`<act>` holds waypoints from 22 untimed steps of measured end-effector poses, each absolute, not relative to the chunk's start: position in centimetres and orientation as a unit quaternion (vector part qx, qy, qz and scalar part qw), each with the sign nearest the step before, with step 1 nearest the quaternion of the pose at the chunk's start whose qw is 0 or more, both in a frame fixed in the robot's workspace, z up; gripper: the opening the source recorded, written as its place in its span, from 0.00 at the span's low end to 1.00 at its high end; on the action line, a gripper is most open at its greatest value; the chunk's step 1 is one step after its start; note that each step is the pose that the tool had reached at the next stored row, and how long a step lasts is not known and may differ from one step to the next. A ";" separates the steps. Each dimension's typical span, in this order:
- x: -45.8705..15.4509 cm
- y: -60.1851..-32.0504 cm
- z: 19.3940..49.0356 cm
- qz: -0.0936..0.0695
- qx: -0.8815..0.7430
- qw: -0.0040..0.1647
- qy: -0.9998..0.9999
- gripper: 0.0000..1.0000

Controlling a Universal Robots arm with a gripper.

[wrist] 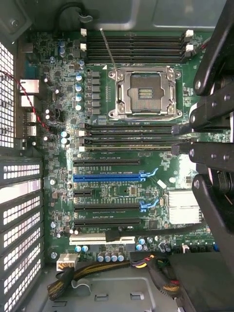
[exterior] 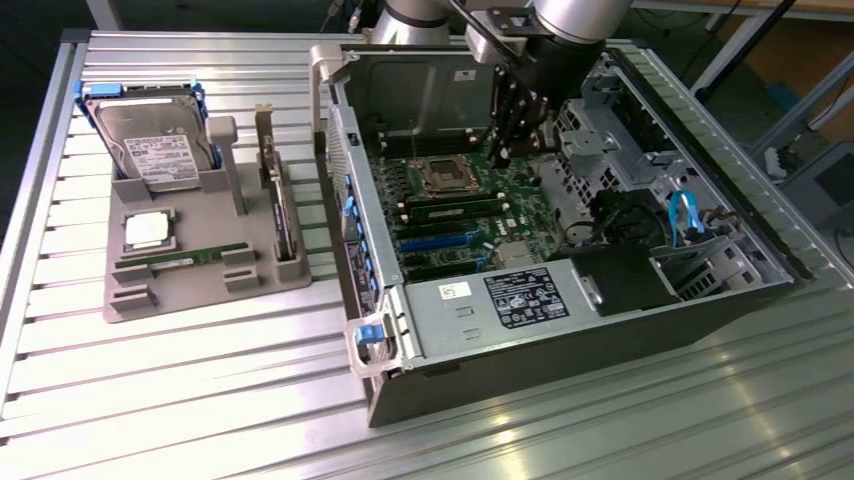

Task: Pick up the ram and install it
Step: 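Insert the ram into the slot, then press down the ram until it locks into place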

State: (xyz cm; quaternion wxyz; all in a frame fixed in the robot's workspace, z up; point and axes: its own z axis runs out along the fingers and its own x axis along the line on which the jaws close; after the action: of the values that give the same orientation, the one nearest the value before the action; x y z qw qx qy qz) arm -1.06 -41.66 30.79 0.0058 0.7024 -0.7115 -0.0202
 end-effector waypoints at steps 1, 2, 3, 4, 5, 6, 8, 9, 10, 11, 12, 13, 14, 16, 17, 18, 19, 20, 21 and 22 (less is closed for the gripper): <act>-1.1 -41.7 30.8 -0.020 0.702 0.006 -0.711 0.19; -1.1 -41.7 30.8 -0.020 0.702 0.006 -0.711 0.19; -1.1 -41.7 30.8 -0.020 0.703 0.006 -0.711 0.19; -1.1 -41.7 30.8 -0.020 0.703 0.005 -0.711 0.19; -1.2 -41.7 30.8 -0.020 0.703 0.005 -0.710 0.19; -1.2 -41.7 30.8 -0.020 0.704 0.005 -0.710 0.19; -1.2 -41.7 30.8 -0.019 0.705 0.004 -0.709 0.19; -1.2 -41.7 30.8 -0.019 0.705 0.004 -0.709 0.19; -1.2 -41.7 30.8 -0.019 0.705 0.004 -0.709 0.19; -1.2 -41.7 30.8 -0.019 0.705 0.004 -0.709 0.19; -1.2 -41.7 30.8 -0.019 0.705 0.004 -0.709 0.19; -1.2 -41.7 30.8 -0.019 0.705 0.004 -0.709 0.19; -1.2 -41.7 30.8 -0.019 0.705 0.004 -0.709 0.19; -1.2 -41.7 30.8 -0.019 0.705 0.004 -0.709 0.19; -1.2 -41.7 30.8 -0.019 0.705 0.004 -0.709 0.19; -1.2 -41.7 30.8 -0.019 0.705 0.004 -0.709 0.19; -1.2 -41.7 30.8 -0.019 0.705 0.004 -0.709 0.19; -1.2 -41.7 30.8 -0.019 0.705 0.004 -0.709 0.19; -1.2 -41.7 30.8 -0.019 0.705 0.004 -0.709 0.19; -1.2 -41.7 30.8 -0.019 0.705 0.004 -0.709 0.19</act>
State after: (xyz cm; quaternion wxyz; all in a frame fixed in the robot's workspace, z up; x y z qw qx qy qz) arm -1.25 -41.66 30.80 0.0038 0.7050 -0.7090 -0.0191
